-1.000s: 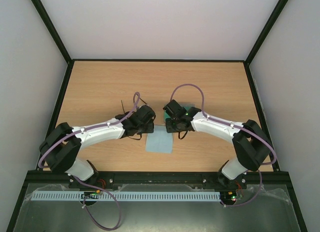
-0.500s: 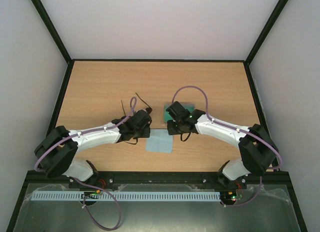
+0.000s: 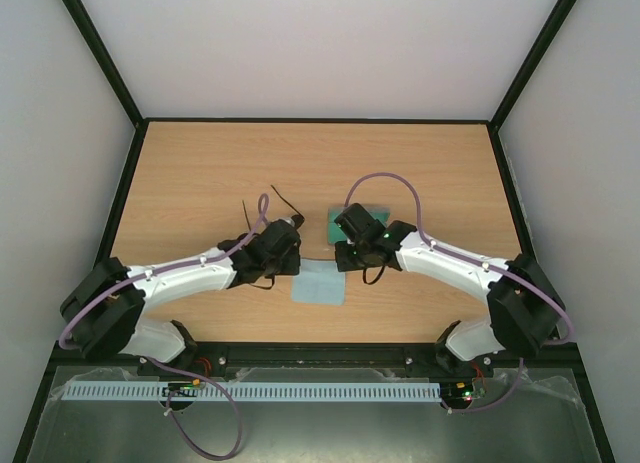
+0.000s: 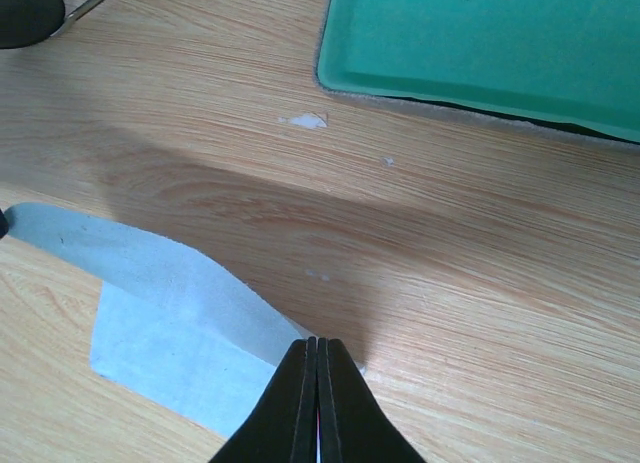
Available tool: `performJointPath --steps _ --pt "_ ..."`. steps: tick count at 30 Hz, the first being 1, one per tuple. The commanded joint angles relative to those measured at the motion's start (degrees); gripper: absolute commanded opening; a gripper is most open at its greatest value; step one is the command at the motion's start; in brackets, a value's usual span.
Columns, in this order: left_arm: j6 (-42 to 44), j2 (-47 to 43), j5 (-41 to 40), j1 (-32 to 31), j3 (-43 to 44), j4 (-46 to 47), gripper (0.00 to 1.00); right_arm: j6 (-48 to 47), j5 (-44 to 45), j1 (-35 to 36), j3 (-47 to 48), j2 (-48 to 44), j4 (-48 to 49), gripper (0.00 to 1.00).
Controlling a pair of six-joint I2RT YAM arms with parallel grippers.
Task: Organize the sunglasses
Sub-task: Fold the glasses cleaning cloth at the center of the board.
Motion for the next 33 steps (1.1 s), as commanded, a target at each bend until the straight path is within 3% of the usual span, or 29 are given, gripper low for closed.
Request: performJointPath --steps 1,33 --pt "-1.1 -2.8 -0.4 -1.0 -1.8 -0.4 0.02 0.0 -0.5 0.7 -1.1 -2.0 -2.2 0.01" --pt "-9.6 -10.2 -3.5 -8.4 -7.5 -2.2 0.02 6.4 -0.1 6.9 -6.1 -6.9 -1.8 0.01"
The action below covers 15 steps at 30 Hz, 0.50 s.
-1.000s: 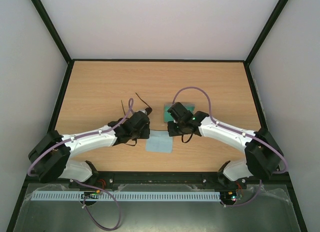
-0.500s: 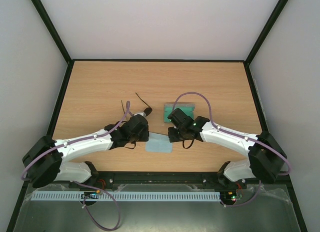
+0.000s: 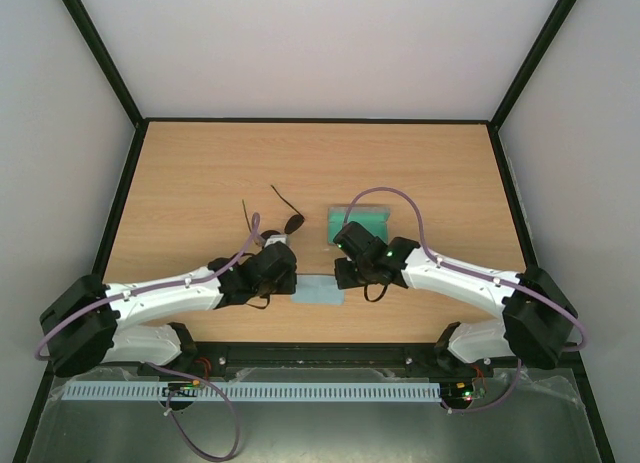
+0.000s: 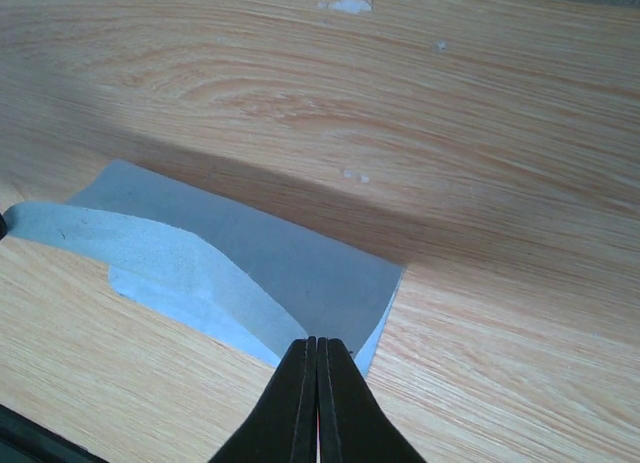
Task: Organize the sunglasses
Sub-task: Fold the glasses cleaning cloth at the center of the board.
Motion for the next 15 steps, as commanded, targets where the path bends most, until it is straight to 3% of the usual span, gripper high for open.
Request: performJointPath --steps 1,15 --pt "-1.9 -1.4 -1.8 -1.2 -0.8 -0.9 0.02 1.5 0.6 1.3 -1.0 -1.3 -1.9 0.01" --pt "-3.8 -2.6 -3.0 -3.5 -1.5 -2.2 0.03 3.7 1.6 3.8 -2.5 -3.0 -2.0 0.01"
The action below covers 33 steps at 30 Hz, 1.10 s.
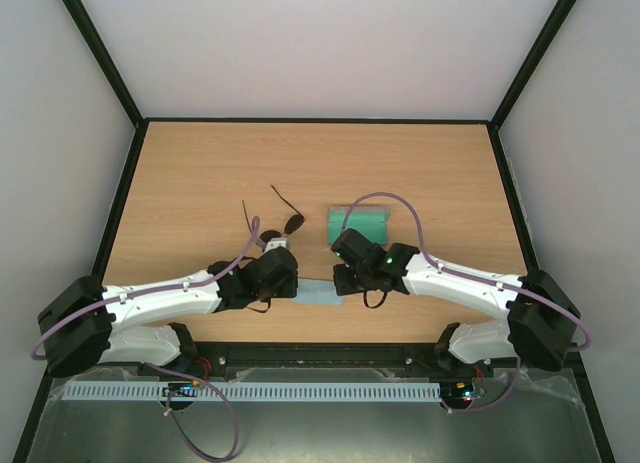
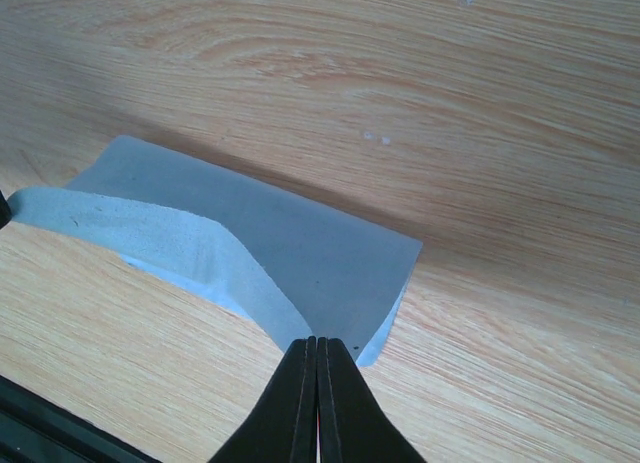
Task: Organize the sunglasses
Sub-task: Fold the glasses cleaning cloth at the center of the board.
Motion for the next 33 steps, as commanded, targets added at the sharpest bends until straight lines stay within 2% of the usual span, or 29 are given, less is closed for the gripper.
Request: performJointPath --steps 1,33 --pt "-1.3 -1.4 -1.6 -1.0 -1.2 -1.5 0.02 1.4 1.0 0.8 -1.4 -1.9 -1.9 0.01" --pt "-7.7 -3.2 -4.8 -7.8 -2.8 -3.0 0.02 5.7 3.3 6.3 -3.5 -4.1 -2.0 0.01"
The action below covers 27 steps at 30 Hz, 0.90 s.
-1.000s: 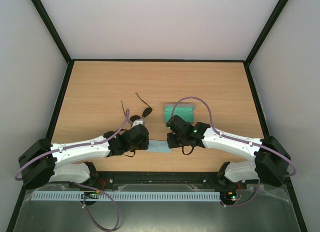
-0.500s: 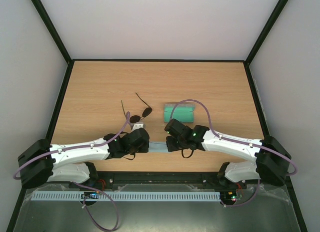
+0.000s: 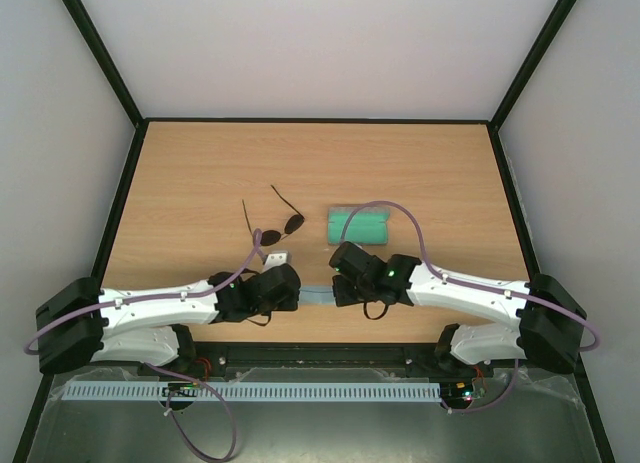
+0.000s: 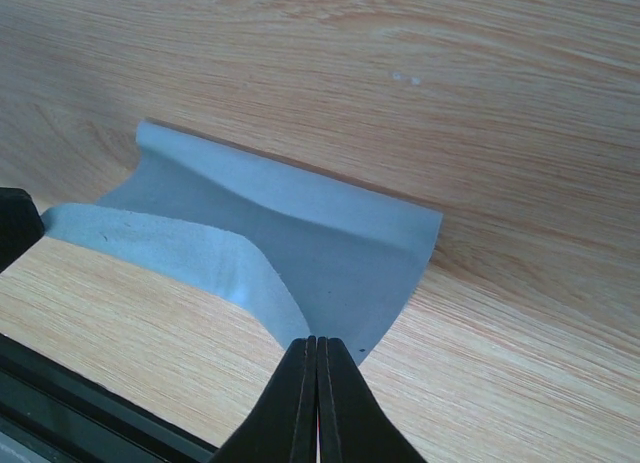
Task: Organize the sunglasses
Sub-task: Fold the glasses cleaning cloth at the center of the board.
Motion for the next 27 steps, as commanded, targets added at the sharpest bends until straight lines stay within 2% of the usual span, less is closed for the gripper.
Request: performJointPath --steps 1,27 --pt "-1.3 -1.2 -1.8 -0.9 -0.9 -1.7 0.02 1.1 1.3 0.9 -1.2 -0.9 -1.9 0.01" --pt "-2.1 0.4 -1.8 -1.0 -1.4 -1.6 0.02 2.9 1.6 2.3 -3.6 -1.1 -0.6 0.01"
